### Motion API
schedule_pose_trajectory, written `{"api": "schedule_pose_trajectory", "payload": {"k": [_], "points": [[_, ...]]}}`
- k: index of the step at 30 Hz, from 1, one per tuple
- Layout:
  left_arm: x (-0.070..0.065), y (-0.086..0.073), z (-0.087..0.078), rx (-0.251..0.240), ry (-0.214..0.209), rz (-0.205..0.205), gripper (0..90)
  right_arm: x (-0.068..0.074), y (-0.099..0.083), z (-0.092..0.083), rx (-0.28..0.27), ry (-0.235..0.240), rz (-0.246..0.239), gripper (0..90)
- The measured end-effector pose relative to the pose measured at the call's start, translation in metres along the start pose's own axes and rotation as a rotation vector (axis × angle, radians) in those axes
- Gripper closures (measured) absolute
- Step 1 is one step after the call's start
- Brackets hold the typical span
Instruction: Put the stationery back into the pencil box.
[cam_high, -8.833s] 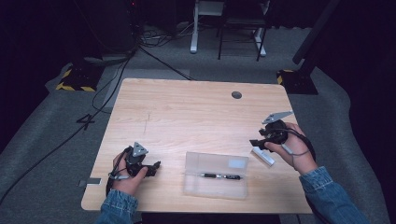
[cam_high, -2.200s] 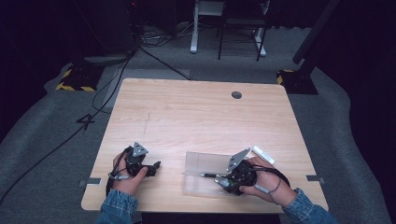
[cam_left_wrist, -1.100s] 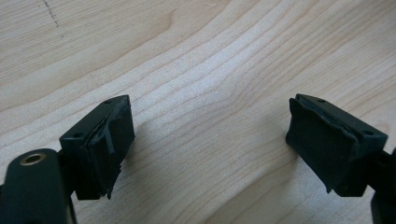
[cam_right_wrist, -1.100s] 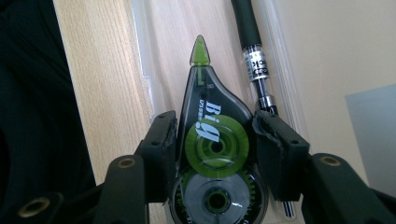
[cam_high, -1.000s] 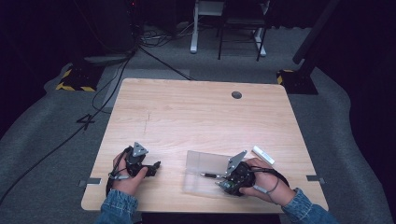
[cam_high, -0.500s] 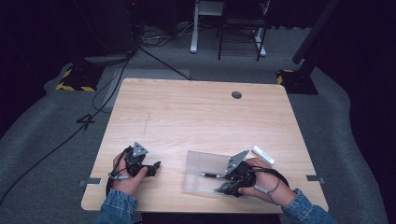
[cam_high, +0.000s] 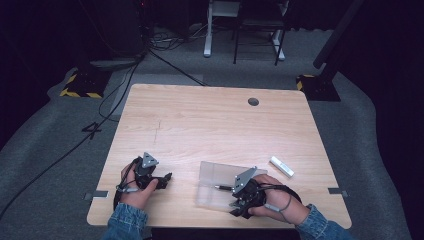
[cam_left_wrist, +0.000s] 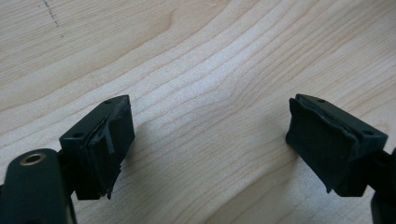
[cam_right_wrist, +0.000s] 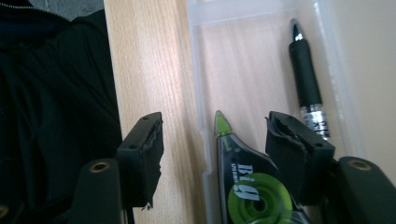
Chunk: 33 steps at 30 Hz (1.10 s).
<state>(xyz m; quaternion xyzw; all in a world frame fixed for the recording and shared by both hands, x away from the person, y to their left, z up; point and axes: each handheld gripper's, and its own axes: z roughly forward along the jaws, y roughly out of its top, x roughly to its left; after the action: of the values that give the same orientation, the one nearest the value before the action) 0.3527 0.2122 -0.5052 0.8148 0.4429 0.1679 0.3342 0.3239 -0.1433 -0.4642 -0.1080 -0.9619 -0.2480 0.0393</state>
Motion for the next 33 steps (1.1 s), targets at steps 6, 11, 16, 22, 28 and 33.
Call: {"api": "schedule_pose_trajectory", "payload": {"k": [6, 11, 16, 22, 28, 33], "points": [[0.000, 0.000, 0.000, 0.000, 0.000, 0.000, 15.0, 0.002, -0.001, 0.000, -0.005, 0.000, 0.005, 39.4], [0.000, 0.000, 0.000, 0.000, 0.000, 0.000, 15.0, 0.001, 0.001, -0.008, -0.039, -0.024, 0.002, 39.5], [0.000, 0.000, 0.000, 0.000, 0.000, 0.000, 15.0, -0.001, 0.006, -0.025, -0.090, -0.065, 0.006, 40.5], [0.000, 0.000, 0.000, 0.000, 0.000, 0.000, 15.0, -0.004, 0.010, -0.046, -0.157, -0.107, 0.024, 41.5], [0.000, 0.000, 0.000, 0.000, 0.000, 0.000, 15.0, -0.015, 0.008, -0.069, -0.225, -0.176, 0.077, 42.8], [0.000, 0.000, 0.000, 0.000, 0.000, 0.000, 15.0, -0.029, -0.001, -0.089, -0.260, -0.247, 0.141, 43.6]]}}
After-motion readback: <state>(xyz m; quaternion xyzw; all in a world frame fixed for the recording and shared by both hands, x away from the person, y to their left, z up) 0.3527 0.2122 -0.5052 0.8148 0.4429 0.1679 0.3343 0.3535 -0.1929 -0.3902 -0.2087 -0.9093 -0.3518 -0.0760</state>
